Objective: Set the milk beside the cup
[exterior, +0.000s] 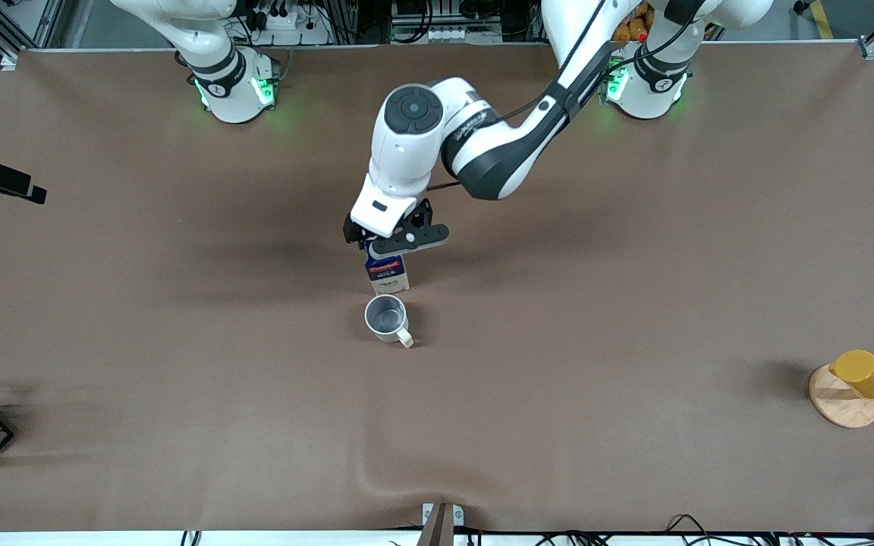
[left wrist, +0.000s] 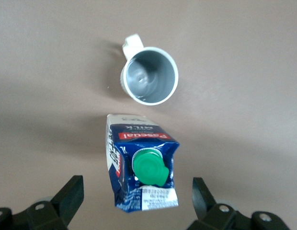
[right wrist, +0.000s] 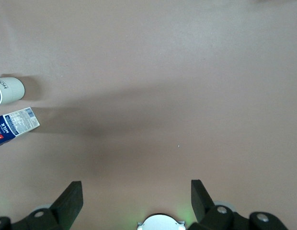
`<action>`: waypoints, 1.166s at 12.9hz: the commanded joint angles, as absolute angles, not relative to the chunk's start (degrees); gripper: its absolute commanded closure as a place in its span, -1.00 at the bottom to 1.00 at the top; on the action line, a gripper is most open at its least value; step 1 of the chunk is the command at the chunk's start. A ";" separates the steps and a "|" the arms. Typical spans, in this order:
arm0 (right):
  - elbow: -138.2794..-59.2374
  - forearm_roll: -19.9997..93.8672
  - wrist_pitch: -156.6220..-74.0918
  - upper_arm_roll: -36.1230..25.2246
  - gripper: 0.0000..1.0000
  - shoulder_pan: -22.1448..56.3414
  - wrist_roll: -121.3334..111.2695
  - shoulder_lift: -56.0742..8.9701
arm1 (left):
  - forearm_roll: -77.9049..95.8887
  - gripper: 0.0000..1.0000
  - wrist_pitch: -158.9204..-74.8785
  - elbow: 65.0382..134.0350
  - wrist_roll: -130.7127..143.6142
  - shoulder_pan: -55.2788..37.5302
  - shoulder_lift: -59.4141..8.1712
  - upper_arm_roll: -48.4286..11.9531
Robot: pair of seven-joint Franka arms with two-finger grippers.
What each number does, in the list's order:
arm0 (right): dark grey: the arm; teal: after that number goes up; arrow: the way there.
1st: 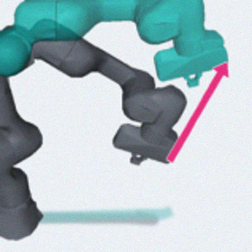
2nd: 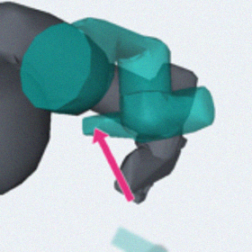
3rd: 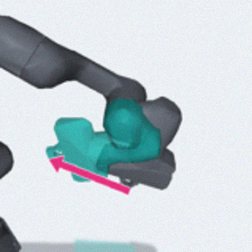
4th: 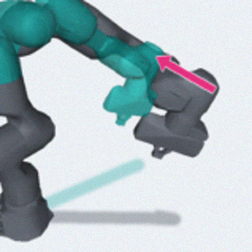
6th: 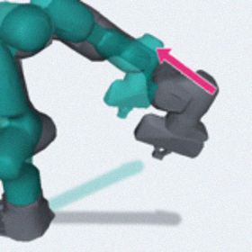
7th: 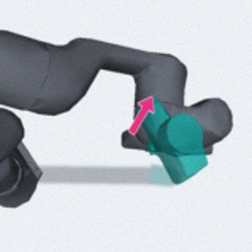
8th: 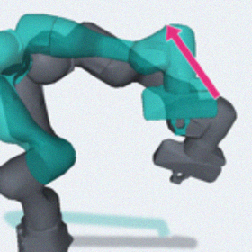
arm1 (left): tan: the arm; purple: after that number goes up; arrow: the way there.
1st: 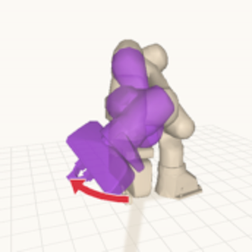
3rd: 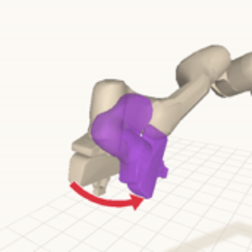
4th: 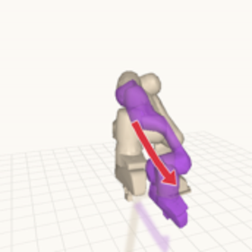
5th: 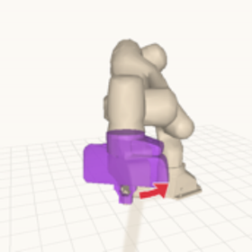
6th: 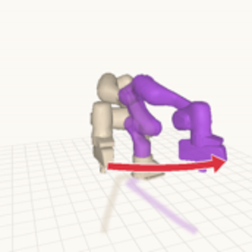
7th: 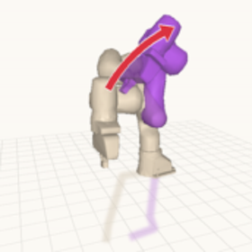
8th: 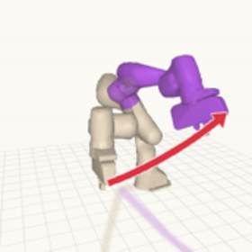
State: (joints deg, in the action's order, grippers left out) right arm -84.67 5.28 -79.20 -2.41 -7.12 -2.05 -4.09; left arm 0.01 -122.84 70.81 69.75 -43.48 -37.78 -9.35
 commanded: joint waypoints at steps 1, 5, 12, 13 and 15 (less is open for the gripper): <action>-85.87 5.89 -79.19 -3.52 -1.00 -5.98 -1.58 -2.72 | -0.27 -1.00 -120.16 72.25 70.58 -41.76 -32.54 -8.88; -85.87 5.45 -79.28 -3.52 -1.00 -6.06 -1.67 -2.64 | -0.44 -1.00 -107.35 73.55 63.14 -33.77 -26.74 -9.40; -85.87 4.84 -79.45 2.62 -1.00 -12.65 -2.46 -2.64 | -5.97 -1.00 -96.94 82.61 48.35 -17.43 -14.77 -9.40; -85.78 3.62 -79.45 3.77 -1.00 -12.66 -2.37 -2.55 | -6.32 -1.00 -96.94 83.31 46.16 -16.01 -13.90 -9.32; -85.78 3.08 -79.54 5.44 -1.00 -12.39 -1.59 -2.46 | -7.12 -1.00 -96.25 85.15 38.71 -11.97 -10.65 -9.32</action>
State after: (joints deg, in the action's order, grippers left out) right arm -84.69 4.26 -79.26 2.68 -11.34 -2.23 -4.07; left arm -5.44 -96.49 80.83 43.75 -15.01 -15.40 -8.66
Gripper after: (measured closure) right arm 0.000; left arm 0.000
